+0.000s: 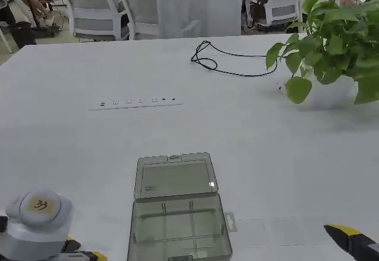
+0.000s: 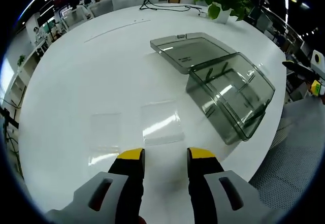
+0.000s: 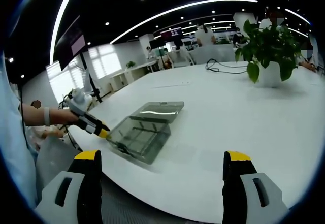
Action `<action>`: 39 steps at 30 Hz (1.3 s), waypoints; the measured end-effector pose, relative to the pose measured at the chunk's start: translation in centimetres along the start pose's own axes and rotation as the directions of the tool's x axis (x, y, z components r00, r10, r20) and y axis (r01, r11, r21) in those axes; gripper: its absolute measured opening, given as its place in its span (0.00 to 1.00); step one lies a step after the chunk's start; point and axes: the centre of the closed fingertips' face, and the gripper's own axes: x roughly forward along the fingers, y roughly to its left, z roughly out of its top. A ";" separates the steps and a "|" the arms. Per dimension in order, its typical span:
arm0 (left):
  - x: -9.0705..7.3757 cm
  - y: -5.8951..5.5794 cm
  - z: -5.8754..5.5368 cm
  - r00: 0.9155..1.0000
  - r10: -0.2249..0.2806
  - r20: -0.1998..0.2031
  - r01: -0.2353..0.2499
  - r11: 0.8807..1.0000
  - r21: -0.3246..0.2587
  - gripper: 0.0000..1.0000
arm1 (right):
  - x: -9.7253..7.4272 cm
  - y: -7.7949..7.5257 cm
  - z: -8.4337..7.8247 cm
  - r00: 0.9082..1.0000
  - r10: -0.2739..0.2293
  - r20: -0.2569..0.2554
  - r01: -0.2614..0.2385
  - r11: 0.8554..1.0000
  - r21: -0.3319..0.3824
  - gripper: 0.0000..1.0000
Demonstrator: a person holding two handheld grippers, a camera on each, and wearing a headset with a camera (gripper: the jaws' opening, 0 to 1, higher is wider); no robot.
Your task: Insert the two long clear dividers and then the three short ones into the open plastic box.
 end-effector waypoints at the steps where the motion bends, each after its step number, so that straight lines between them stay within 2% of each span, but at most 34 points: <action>1: 0.0 0.0 0.0 1.000 -0.002 -0.001 0.002 1.000 -0.001 0.32 | 0.0 0.0 0.0 1.000 -0.001 0.000 0.001 1.000 -0.001 1.00; 8: 0.0 -0.1 -0.1 1.000 -0.006 -0.009 0.006 1.000 0.022 0.32 | 0.1 0.2 -0.1 1.000 0.004 0.000 -0.004 1.000 0.000 1.00; 13: 0.0 -0.2 -0.1 1.000 -0.006 0.000 0.006 1.000 0.020 0.31 | 0.3 0.5 -0.2 1.000 0.013 -0.005 -0.013 1.000 -0.005 1.00; 39: -0.3 -0.1 0.5 0.998 -0.017 0.054 0.019 0.999 -0.034 0.30 | 0.4 0.9 -0.5 1.000 0.026 -0.013 -0.026 1.000 -0.006 1.00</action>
